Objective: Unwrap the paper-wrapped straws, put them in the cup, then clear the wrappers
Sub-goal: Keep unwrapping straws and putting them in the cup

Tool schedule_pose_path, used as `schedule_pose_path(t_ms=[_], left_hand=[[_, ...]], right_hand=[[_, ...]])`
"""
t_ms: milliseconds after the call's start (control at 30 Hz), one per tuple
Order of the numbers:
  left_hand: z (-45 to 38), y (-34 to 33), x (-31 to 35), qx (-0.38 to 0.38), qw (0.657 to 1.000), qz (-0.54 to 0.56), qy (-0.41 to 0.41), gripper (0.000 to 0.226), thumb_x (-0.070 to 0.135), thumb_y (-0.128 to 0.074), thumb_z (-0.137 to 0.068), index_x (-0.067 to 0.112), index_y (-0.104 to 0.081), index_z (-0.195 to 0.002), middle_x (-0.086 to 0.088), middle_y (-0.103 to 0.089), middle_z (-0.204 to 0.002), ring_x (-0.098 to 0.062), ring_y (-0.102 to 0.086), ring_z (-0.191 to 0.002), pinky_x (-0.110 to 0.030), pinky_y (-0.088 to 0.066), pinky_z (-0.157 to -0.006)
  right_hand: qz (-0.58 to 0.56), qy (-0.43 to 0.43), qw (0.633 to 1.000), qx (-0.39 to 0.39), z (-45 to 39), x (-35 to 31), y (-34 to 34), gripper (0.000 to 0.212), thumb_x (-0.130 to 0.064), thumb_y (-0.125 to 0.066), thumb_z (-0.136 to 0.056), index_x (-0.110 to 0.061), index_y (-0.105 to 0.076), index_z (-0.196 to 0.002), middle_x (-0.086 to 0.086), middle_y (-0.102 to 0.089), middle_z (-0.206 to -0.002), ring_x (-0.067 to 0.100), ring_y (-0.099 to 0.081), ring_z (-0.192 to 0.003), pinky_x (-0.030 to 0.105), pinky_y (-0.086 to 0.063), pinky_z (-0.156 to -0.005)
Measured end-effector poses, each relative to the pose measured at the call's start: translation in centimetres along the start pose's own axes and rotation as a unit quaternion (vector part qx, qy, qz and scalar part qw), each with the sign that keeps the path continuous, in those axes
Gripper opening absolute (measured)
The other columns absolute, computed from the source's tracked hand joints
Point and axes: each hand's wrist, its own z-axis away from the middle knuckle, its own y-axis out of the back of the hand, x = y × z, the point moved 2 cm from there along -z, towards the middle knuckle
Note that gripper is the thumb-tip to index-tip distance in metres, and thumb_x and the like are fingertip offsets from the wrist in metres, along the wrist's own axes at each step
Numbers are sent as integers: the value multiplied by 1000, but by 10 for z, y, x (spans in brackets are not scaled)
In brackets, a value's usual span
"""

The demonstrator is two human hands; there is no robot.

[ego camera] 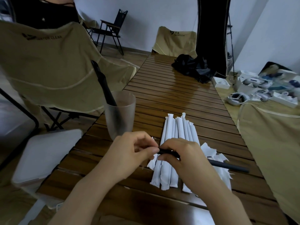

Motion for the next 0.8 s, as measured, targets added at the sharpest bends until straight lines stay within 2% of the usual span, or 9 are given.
schedule_pose_path(t_ms=[100,267,333,500,633,700,733,800], left_hand=[[-2,16,-3,53,998,-6,22,7,30,-64,-86,32,-66,-93,15,-70,-86,5,-66,-80,-18,-55,-75],[0,58,-12,218,970,91,47,8,31,-64,-83,28,-65,-91,14,-72,-82,1,-68,-77,-14,-55,-66],[3,59,-12,219,966,131,47,15,29,-67,-80,25,-66,-94,10,-72,-85,-2,-69,-80,-18,-56,-67],[4,40,1,149,954,259,34,27,22,-67,-76,13,-64,-101,-5,-74,-88,-15,-72,-83,-21,-58,-70],[4,43,17,145,970,192,-32,29,36,-63,-72,18,-66,-95,2,-74,-91,-10,-70,-87,-24,-57,-75],[7,50,24,204,970,117,-52,38,50,-58,-72,24,-66,-98,8,-71,-93,-2,-67,-90,-22,-54,-76],[10,56,29,250,962,85,-62,41,54,-55,-73,25,-65,-101,10,-70,-95,1,-64,-92,-20,-53,-76],[15,71,38,337,933,39,-119,34,47,-53,-83,22,-63,-105,12,-67,-99,2,-62,-96,-18,-51,-79]], right_hand=[[15,-28,999,3,0,8,3,9,-29,-62,-89,-27,-65,-98,-18,-55,-78,-2,-50,-71,11,-40,-64],[23,-74,996,35,5,24,7,15,-22,-56,-94,-28,-63,-105,-18,-56,-78,-3,-49,-65,9,-37,-58],[23,-68,996,43,3,19,3,15,-20,-55,-94,-26,-64,-105,-16,-55,-77,-3,-48,-64,9,-35,-56],[-35,-42,994,91,-2,-4,-7,12,-16,-55,-93,-22,-65,-98,-17,-57,-72,-1,-55,-64,12,-40,-58],[-49,-34,993,107,-5,-9,-10,16,-18,-59,-92,-24,-65,-106,-16,-58,-76,-2,-51,-61,10,-37,-56],[-31,-44,991,126,-4,-4,-11,19,-20,-60,-91,-27,-65,-109,-13,-65,-87,2,-57,-73,12,-42,-67],[-18,-64,989,133,-3,0,-11,22,-20,-60,-91,-27,-64,-111,-11,-67,-96,5,-60,-83,20,-48,-76],[17,-123,985,122,0,12,-12,27,-17,-59,-92,-26,-61,-118,-6,-66,-110,12,-61,-99,30,-50,-88]])
